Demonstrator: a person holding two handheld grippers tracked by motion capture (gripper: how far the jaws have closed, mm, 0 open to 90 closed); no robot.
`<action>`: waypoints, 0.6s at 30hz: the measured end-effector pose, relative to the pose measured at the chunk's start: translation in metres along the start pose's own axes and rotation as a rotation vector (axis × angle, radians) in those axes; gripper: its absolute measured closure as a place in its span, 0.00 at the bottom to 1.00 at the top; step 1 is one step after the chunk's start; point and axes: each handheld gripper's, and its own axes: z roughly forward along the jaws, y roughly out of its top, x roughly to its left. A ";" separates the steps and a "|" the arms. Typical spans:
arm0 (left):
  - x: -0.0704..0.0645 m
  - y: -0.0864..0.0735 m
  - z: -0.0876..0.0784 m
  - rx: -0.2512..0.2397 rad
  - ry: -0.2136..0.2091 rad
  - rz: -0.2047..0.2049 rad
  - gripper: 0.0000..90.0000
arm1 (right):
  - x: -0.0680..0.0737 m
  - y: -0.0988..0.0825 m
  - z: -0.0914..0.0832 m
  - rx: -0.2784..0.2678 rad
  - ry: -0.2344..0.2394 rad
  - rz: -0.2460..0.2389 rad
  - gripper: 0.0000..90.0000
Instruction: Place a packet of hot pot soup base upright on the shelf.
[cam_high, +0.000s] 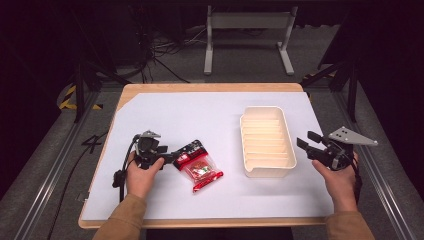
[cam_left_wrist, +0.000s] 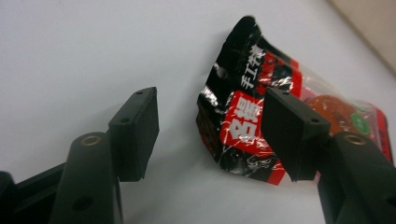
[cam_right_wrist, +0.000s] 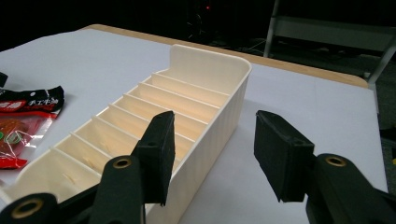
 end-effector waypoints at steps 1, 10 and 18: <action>0.001 0.000 0.001 0.007 -0.001 0.001 0.45 | 0.000 0.000 0.000 0.001 0.001 -0.003 0.54; 0.002 -0.001 0.006 0.023 -0.055 -0.023 0.51 | 0.003 -0.002 0.002 0.017 0.003 -0.024 0.53; 0.001 -0.002 0.012 0.035 -0.081 -0.029 0.54 | 0.004 -0.002 0.003 0.021 0.003 -0.029 0.53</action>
